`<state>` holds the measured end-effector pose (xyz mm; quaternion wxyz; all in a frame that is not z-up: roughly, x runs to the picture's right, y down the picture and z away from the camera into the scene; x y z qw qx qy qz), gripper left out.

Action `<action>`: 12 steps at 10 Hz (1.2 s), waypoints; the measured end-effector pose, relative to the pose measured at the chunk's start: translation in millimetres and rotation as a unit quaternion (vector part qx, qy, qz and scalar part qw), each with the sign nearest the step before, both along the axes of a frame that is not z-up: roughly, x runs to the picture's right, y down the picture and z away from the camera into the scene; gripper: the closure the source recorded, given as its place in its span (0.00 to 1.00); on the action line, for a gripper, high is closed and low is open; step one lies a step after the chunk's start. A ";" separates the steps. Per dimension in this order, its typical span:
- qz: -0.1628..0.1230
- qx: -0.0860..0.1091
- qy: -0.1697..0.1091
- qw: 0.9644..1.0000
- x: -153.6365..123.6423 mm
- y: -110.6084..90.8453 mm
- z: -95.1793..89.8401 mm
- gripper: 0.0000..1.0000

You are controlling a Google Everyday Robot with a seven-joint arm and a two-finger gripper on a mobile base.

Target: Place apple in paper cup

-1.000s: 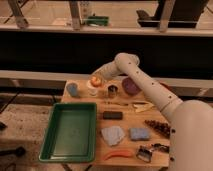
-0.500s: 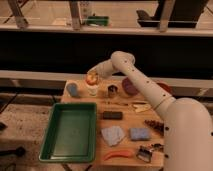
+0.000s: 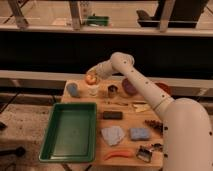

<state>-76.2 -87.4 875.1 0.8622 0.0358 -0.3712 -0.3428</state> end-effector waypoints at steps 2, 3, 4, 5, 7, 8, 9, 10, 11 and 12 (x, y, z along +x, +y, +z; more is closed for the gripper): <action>0.005 -0.005 -0.004 1.000 -1.5 -0.1 3.2 0.99; 0.009 -0.009 -0.006 1.000 -1.2 -0.4 4.4 0.99; 0.018 -0.016 -0.008 1.000 -0.1 -1.9 5.1 0.99; 0.024 -0.021 -0.010 0.999 1.1 -3.0 4.9 0.99; 0.037 -0.031 -0.012 0.999 3.0 -6.8 2.7 0.99; 0.040 -0.036 -0.013 0.998 3.7 -6.6 2.8 0.99; 0.045 -0.041 -0.015 0.998 4.7 -7.3 2.4 0.99; 0.051 -0.048 -0.017 0.997 6.5 -8.0 2.6 0.99; 0.054 -0.051 -0.018 0.997 7.8 -7.9 2.8 0.99; 0.055 -0.056 -0.020 0.997 8.0 -8.1 3.1 0.99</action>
